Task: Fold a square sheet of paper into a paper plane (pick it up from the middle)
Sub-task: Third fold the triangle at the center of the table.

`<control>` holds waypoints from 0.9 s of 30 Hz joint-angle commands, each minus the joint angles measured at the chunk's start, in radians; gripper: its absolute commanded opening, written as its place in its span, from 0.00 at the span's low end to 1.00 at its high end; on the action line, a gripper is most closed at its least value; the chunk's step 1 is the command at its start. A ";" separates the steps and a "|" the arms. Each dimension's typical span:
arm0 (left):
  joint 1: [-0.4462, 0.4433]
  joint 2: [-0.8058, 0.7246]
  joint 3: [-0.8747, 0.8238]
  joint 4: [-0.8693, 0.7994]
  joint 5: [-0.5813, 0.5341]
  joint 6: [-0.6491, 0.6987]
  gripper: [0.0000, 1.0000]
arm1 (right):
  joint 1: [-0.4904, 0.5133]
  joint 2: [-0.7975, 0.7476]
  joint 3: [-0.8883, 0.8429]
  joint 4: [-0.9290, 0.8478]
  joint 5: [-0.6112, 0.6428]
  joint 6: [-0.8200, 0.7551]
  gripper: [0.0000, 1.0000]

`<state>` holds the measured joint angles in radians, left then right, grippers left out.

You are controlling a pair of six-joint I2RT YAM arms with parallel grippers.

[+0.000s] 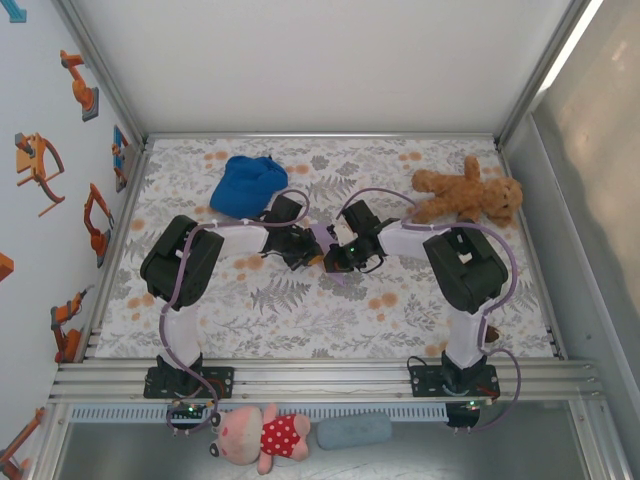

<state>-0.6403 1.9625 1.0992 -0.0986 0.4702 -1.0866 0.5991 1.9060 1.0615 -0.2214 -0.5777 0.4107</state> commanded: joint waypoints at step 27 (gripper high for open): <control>0.002 0.099 -0.031 -0.187 -0.123 0.025 0.07 | -0.002 -0.221 -0.336 0.001 0.061 0.016 0.00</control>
<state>-0.6399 1.9701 1.1137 -0.1238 0.4675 -1.0832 0.5991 1.7065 0.7933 -0.1596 -0.5491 0.3901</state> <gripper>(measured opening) 0.077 0.049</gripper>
